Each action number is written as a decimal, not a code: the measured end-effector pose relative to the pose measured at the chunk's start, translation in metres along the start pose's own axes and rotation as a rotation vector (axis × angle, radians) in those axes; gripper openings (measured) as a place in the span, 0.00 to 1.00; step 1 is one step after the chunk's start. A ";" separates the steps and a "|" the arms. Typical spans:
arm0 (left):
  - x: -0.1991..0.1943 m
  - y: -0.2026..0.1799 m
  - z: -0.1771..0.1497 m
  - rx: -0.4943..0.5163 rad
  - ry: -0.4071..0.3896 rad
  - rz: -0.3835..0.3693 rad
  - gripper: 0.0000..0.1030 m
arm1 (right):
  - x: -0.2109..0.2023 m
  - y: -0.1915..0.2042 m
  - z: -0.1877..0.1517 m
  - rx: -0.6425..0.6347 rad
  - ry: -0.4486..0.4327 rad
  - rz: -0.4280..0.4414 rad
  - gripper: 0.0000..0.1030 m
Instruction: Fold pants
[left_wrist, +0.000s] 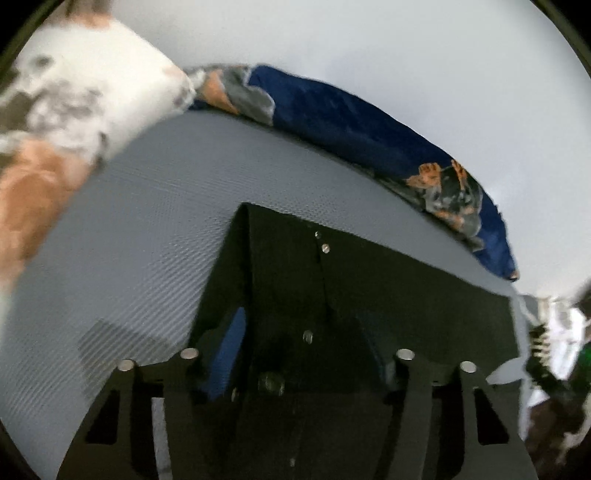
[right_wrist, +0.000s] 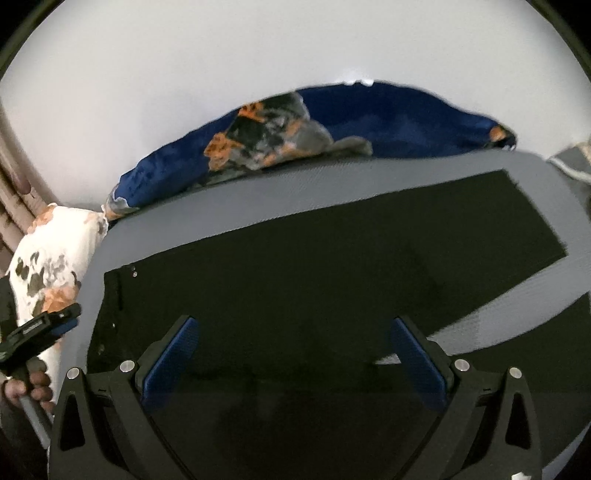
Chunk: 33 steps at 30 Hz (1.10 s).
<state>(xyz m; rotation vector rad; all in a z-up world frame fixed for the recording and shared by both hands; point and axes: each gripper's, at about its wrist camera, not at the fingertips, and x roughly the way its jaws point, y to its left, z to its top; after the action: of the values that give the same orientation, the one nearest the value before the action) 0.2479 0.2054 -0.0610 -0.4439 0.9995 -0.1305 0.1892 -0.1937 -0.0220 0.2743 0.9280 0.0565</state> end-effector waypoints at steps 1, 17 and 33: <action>0.011 0.008 0.008 -0.024 0.028 -0.032 0.45 | 0.005 0.002 0.001 0.003 0.008 0.001 1.00; 0.089 0.053 0.060 -0.144 0.157 -0.270 0.38 | 0.075 0.031 0.016 -0.053 0.099 -0.027 1.00; 0.134 0.029 0.085 -0.139 0.227 -0.351 0.26 | 0.115 0.061 0.038 -0.166 0.113 -0.028 1.00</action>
<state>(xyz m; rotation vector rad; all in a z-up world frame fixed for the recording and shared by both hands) 0.3882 0.2163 -0.1388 -0.7432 1.1506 -0.4367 0.2924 -0.1238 -0.0746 0.1050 1.0328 0.1233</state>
